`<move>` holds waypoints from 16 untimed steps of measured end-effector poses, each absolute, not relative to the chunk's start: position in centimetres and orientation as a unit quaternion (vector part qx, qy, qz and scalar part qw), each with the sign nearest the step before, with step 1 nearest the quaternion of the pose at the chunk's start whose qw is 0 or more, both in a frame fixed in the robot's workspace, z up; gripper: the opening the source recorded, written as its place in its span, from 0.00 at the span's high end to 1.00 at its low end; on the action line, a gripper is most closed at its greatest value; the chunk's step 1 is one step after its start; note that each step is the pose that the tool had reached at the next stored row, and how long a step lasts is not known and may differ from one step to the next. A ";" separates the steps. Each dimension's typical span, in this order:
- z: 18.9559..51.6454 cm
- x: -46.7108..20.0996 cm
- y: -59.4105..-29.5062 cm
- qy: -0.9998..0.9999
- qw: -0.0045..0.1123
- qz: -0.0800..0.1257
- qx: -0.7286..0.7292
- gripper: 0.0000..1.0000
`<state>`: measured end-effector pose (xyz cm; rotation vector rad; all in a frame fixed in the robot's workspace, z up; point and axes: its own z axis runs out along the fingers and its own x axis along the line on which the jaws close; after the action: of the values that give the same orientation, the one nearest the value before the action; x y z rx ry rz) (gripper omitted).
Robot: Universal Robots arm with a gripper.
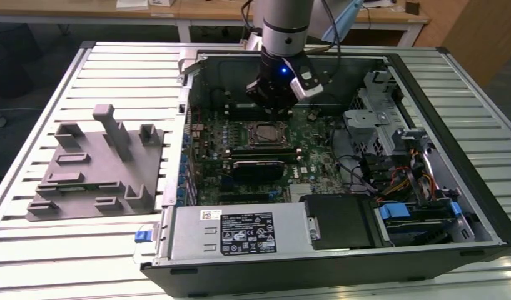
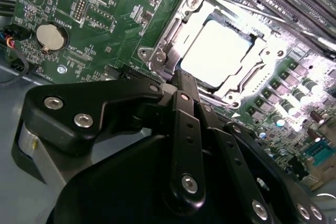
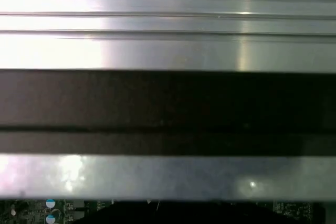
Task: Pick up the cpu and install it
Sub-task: 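Install the second cpu locking lever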
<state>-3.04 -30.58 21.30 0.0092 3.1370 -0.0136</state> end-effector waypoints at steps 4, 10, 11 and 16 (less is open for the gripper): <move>22.1 -3.0 -30.7 1.000 0.002 0.003 0.003 0.89; 22.6 -3.0 -31.5 1.000 0.002 0.011 0.003 0.89; 22.6 -3.1 -31.8 1.000 0.002 0.011 0.003 0.89; 22.6 -3.1 -32.5 1.000 0.002 0.017 0.003 0.89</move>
<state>-3.06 -32.51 22.64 0.0093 3.1366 0.0542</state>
